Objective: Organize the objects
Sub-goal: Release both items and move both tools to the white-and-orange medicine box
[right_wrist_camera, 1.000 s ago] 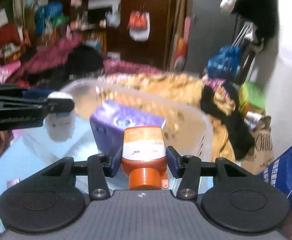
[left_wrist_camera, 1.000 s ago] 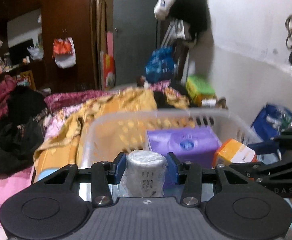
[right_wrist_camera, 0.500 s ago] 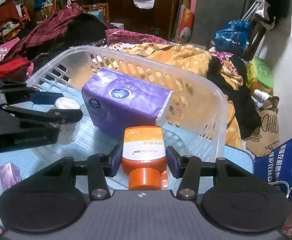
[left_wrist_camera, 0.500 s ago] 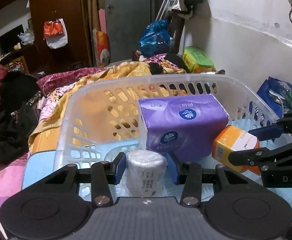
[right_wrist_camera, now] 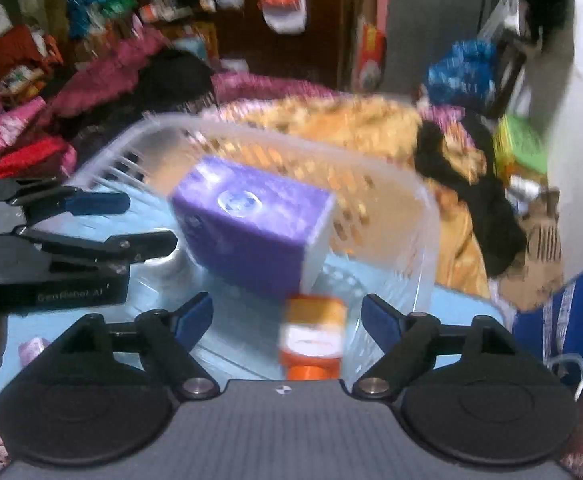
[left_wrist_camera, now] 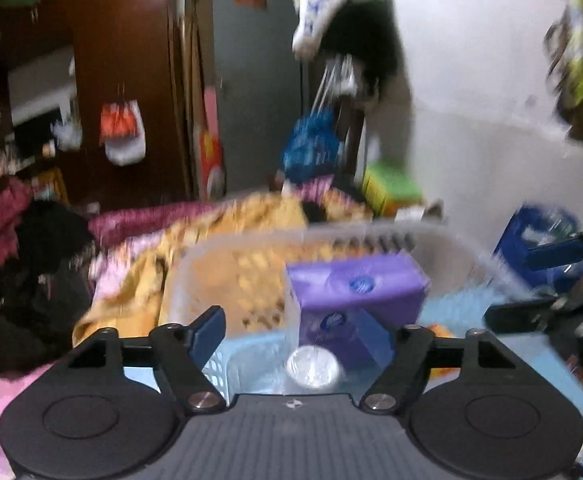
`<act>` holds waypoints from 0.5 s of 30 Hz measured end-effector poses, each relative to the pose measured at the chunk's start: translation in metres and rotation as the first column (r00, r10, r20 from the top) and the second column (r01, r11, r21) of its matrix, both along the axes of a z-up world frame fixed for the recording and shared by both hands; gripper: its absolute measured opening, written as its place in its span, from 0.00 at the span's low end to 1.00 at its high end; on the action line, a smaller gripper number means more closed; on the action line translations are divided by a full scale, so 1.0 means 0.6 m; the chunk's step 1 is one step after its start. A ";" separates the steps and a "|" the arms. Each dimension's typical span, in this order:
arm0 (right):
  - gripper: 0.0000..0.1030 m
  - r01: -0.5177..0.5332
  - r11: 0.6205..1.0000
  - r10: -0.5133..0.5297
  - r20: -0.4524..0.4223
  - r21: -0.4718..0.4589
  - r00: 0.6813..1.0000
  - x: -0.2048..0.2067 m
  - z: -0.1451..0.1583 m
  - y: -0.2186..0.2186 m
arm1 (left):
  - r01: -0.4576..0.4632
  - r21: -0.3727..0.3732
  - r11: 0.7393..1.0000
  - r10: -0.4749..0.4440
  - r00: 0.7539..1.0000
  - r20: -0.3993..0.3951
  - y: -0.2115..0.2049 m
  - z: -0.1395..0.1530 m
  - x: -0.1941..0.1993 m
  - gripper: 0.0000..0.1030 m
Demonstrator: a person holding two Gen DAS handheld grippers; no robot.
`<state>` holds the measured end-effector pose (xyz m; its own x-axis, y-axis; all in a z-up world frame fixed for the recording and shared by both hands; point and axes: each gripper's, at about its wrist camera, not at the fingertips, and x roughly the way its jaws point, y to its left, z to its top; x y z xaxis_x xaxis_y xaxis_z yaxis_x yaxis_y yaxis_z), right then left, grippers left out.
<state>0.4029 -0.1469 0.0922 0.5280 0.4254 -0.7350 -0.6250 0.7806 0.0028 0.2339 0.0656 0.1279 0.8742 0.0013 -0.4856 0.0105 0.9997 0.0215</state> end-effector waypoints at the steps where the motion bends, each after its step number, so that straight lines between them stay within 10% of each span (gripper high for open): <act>1: 0.87 -0.003 1.000 0.002 0.039 0.027 0.999 -0.015 0.010 -0.011 | 0.010 -0.007 1.000 -0.010 0.999 0.038 0.002 0.006 -0.032 0.78; 7: 1.00 -0.038 0.918 -0.101 0.325 0.394 0.940 -0.187 0.031 -0.156 | 0.041 0.026 0.999 -0.046 0.975 0.217 0.002 -0.014 -0.226 0.83; 12: 1.00 -0.078 0.895 -0.162 0.482 0.439 0.861 -0.341 -0.063 -0.257 | 0.011 0.019 1.000 -0.016 0.958 0.285 0.000 -0.092 -0.330 0.86; 15: 1.00 -0.054 0.837 -0.229 0.437 0.545 0.870 -0.382 -0.150 -0.303 | 0.010 0.011 1.000 -0.013 0.962 0.272 -0.007 -0.142 -0.341 0.86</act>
<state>0.1739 -0.3289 0.0020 0.7968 0.6009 -0.0634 -0.5871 0.7948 0.1537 0.0291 0.0615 0.0425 0.9734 -0.0058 -0.2291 0.0142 0.9993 0.0348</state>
